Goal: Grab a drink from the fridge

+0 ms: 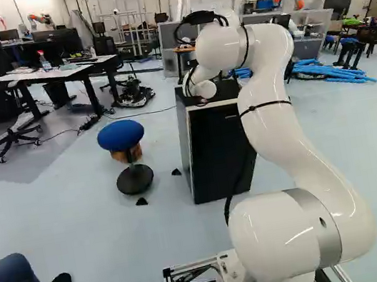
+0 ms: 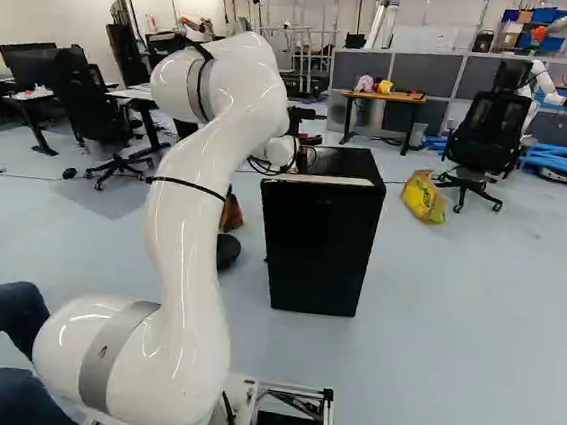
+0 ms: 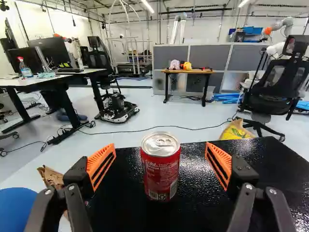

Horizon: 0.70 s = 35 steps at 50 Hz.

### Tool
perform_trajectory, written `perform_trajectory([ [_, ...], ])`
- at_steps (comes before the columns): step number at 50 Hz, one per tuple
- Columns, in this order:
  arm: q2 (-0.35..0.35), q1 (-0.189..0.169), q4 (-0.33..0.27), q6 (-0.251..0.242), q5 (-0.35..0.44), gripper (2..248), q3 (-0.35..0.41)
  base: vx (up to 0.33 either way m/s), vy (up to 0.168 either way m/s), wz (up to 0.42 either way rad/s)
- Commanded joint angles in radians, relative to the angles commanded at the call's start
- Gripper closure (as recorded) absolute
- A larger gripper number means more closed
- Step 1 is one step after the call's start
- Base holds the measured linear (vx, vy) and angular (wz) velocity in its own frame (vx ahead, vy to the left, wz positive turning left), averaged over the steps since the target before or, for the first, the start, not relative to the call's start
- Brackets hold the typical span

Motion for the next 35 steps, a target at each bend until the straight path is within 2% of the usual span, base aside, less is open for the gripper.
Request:
perform_trajectory([
  [35, -0.013, 0.006, 0.0, 0.0, 0.0, 3, 0.0, 0.0, 0.0, 0.0],
])
